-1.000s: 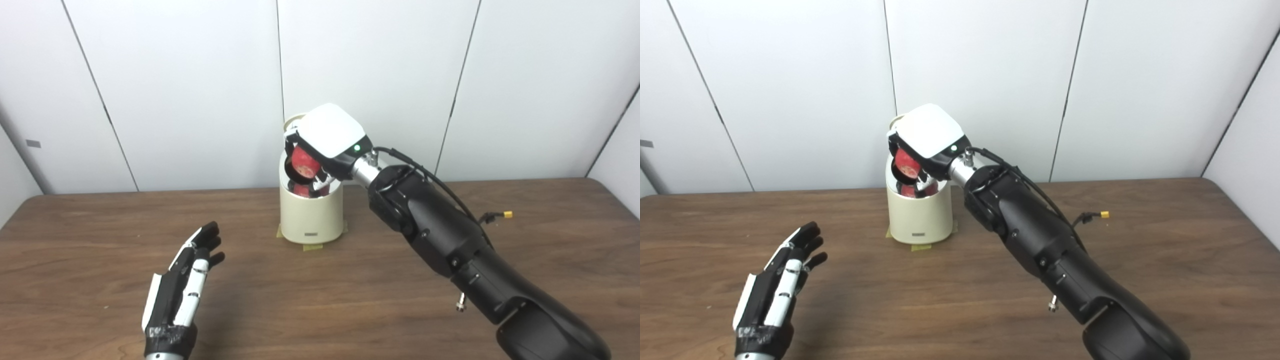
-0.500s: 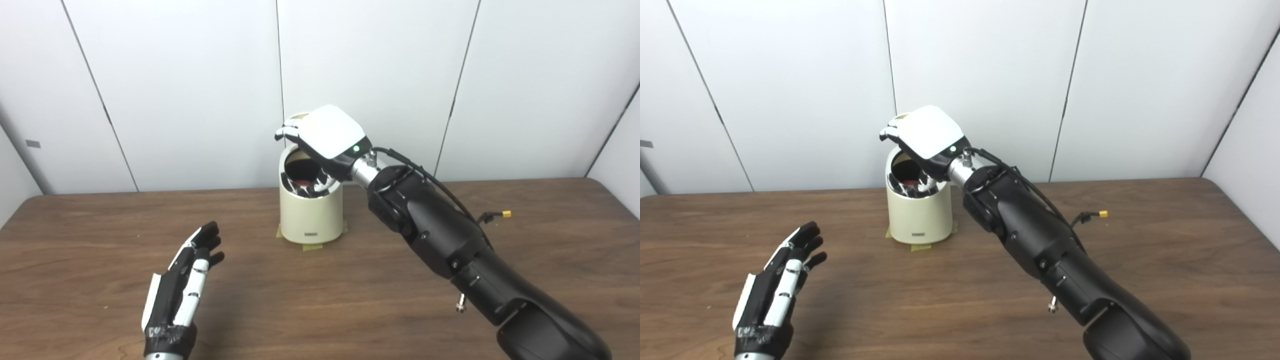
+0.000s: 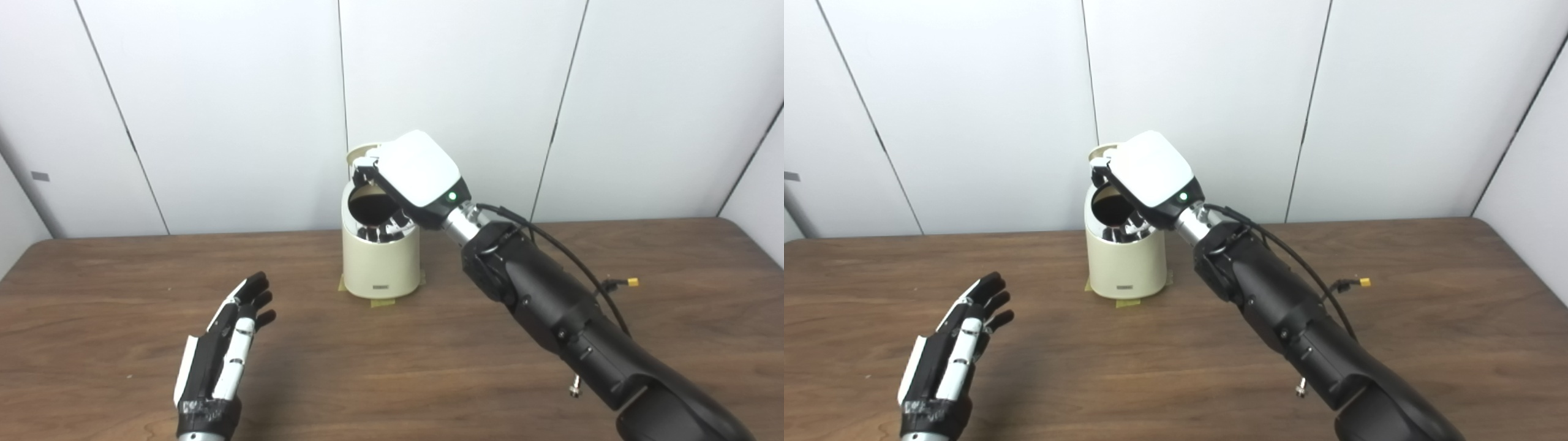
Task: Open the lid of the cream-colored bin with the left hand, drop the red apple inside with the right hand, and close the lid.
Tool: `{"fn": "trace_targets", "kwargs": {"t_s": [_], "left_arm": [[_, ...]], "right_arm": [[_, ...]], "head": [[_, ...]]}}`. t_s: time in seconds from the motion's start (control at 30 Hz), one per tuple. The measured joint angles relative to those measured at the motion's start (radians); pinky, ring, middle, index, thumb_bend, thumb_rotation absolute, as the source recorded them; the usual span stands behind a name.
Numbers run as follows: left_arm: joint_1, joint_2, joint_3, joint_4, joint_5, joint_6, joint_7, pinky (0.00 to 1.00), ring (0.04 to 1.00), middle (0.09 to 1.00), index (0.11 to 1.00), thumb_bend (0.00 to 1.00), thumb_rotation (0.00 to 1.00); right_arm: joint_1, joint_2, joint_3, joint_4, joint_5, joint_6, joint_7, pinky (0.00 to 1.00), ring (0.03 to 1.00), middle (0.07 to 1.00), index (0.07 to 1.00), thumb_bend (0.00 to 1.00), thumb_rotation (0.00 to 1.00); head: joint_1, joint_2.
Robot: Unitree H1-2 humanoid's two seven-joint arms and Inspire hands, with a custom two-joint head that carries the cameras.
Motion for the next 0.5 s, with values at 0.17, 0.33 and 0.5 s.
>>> {"fn": "trace_targets", "kwargs": {"t_s": [0.17,0.33,0.5], "left_arm": [[-0.001,0.0,0.0,0.0,-0.001,0.0,-0.001,0.86,0.902,0.902,0.865,0.26,0.68],[-0.001,0.001,0.003,0.0,-0.008,0.0,-0.002,0.86,0.902,0.906,0.869,0.26,0.67],[-0.001,0.003,0.002,0.0,-0.008,0.0,-0.004,0.86,0.9,0.907,0.872,0.25,0.69]], "right_arm": [[0.072,0.044,-0.112,-0.099,0.12,-0.011,-0.041,0.35,0.421,0.507,0.482,0.51,0.15],[0.25,0.088,-0.194,-0.324,0.329,0.004,0.063,0.57,0.694,0.735,0.681,0.52,0.27],[0.411,0.089,-0.259,-0.431,0.469,0.001,0.147,0.63,0.782,0.848,0.843,0.45,0.6]], "head": [[0.002,0.002],[0.002,0.002],[0.006,0.002]]}}
